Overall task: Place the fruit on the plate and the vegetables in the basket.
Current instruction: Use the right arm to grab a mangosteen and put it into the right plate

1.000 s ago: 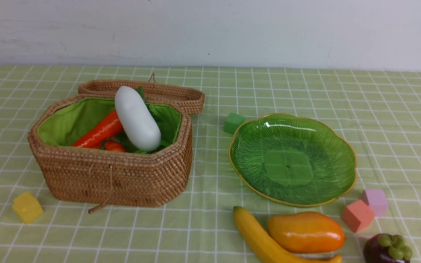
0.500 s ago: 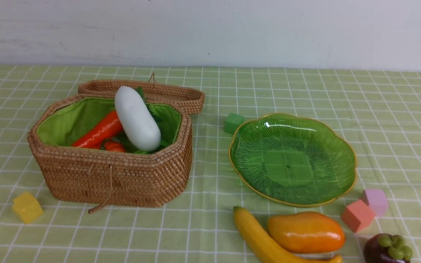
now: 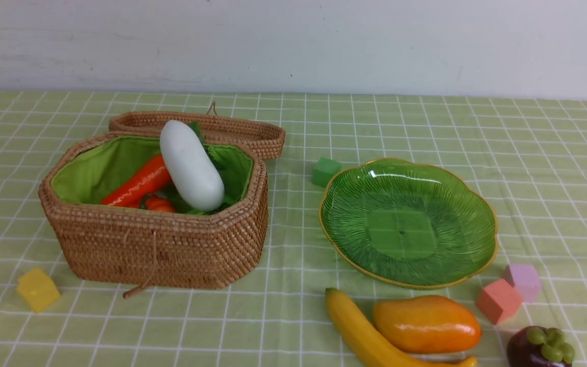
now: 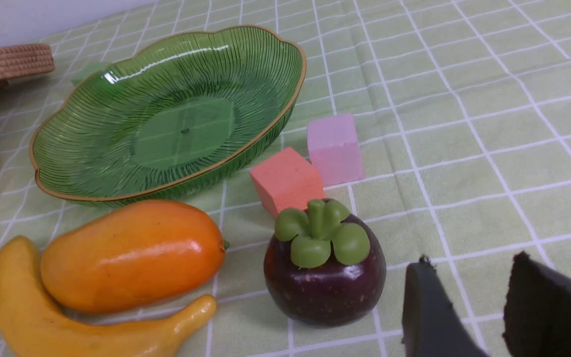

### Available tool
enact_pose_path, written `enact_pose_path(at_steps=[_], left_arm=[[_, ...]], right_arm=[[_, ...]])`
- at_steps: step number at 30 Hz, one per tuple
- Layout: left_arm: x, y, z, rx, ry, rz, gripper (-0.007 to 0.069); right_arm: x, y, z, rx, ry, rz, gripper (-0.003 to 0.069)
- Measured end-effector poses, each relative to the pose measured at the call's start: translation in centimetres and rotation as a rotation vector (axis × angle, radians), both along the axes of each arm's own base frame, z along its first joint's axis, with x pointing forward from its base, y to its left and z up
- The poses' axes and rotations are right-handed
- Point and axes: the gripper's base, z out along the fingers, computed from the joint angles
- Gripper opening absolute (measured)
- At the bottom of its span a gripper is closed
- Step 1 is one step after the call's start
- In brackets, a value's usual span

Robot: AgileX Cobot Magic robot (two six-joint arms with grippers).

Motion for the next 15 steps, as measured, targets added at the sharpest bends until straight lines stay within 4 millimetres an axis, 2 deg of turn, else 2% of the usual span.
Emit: enact_pose_path(at_steps=[15], left_arm=[[0.0,0.0,0.0,0.0,0.0,0.0,0.0053]], right_arm=[[0.0,0.0,0.0,0.0,0.0,0.0,0.024]])
